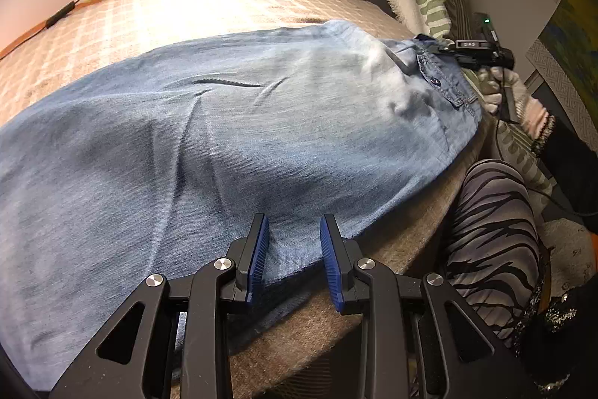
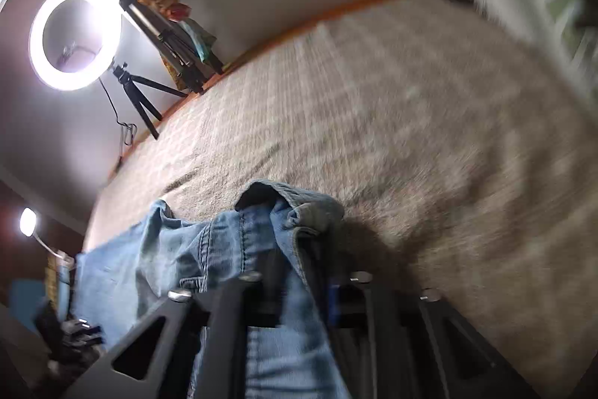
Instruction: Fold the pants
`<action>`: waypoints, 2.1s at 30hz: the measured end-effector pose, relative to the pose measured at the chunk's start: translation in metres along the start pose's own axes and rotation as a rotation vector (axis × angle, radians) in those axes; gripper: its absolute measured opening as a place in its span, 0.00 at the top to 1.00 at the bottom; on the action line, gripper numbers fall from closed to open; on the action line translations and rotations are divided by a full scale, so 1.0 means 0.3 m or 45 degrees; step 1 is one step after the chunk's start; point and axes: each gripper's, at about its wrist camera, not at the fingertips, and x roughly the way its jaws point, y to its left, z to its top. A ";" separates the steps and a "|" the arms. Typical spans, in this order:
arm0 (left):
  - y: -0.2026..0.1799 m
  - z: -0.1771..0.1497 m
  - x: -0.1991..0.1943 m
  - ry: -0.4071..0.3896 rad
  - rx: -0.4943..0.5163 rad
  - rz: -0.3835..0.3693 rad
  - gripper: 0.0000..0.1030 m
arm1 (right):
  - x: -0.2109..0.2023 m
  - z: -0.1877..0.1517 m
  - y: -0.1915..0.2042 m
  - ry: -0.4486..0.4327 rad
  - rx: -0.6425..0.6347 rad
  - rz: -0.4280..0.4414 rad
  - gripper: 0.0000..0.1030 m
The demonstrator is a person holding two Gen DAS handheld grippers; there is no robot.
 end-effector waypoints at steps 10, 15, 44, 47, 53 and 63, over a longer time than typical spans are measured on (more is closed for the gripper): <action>0.039 -0.004 -0.095 -0.032 -0.060 0.026 0.74 | 0.020 -0.008 0.032 0.045 -0.122 -0.418 0.65; 0.133 -0.002 -0.297 -0.188 -0.192 0.074 0.74 | -0.084 0.012 0.150 -0.047 -0.227 -0.477 0.44; 0.935 -0.755 -0.972 -0.686 -1.245 0.295 0.54 | -0.028 -0.365 1.276 0.040 -0.903 0.177 0.35; 1.004 -0.831 -0.912 -0.747 -1.378 0.202 0.54 | 0.034 -0.428 1.349 0.109 -0.981 0.200 0.35; 1.052 -0.861 -0.842 -0.728 -1.467 0.220 0.54 | 0.190 -0.578 1.471 0.269 -1.135 0.215 0.35; 1.080 -0.845 -0.844 -0.744 -1.470 0.290 0.54 | 0.383 -0.805 1.645 0.423 -1.410 0.225 0.38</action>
